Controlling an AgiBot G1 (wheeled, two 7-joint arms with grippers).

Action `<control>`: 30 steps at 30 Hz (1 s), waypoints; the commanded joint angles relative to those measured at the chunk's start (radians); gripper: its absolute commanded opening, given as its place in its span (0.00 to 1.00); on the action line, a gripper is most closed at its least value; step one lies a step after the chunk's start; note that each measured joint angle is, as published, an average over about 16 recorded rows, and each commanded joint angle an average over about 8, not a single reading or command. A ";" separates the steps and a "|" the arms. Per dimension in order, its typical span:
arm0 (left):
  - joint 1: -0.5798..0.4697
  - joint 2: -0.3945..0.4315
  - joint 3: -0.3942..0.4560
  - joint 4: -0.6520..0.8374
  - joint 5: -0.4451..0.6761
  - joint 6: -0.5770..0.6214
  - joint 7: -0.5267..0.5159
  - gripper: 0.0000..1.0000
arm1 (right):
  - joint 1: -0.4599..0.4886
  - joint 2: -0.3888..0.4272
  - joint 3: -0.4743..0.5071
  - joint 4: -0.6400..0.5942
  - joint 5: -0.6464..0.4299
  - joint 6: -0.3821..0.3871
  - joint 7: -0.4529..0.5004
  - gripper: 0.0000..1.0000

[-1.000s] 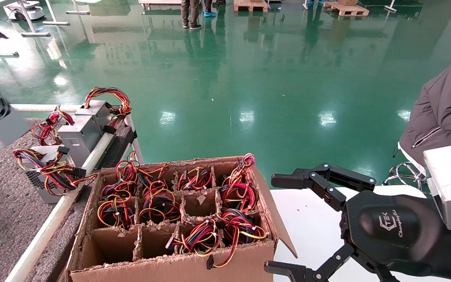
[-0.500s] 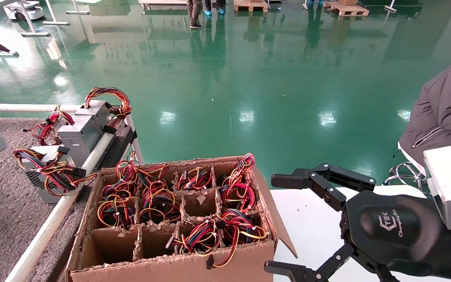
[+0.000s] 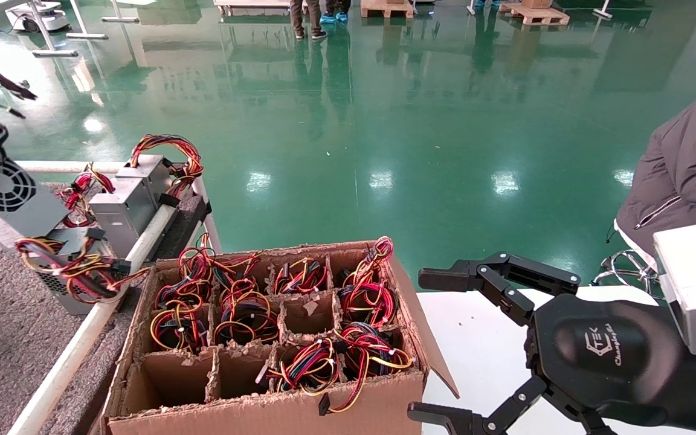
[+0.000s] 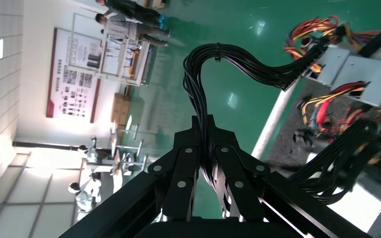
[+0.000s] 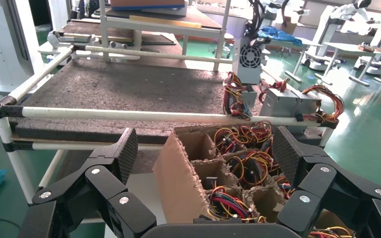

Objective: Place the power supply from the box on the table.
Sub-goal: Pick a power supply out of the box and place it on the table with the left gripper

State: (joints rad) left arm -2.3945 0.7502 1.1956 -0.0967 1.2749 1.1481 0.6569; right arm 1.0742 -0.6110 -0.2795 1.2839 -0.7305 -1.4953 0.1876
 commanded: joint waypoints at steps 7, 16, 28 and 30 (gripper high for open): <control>0.009 -0.010 0.004 -0.008 -0.011 0.028 -0.007 0.00 | 0.000 0.000 0.000 0.000 0.000 0.000 0.000 1.00; 0.013 -0.014 0.007 -0.011 -0.018 0.049 -0.009 0.00 | 0.000 0.000 0.000 0.000 0.000 0.000 0.000 1.00; 0.026 -0.019 0.008 -0.017 -0.031 0.071 -0.008 0.00 | 0.000 0.000 0.000 0.000 0.000 0.000 0.000 1.00; 0.028 -0.020 0.008 -0.019 -0.034 0.074 -0.008 0.00 | 0.000 0.000 0.000 0.000 0.000 0.000 0.000 1.00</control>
State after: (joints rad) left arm -2.3642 0.7297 1.2038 -0.1169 1.2401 1.2227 0.6480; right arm 1.0742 -0.6110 -0.2795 1.2839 -0.7305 -1.4953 0.1876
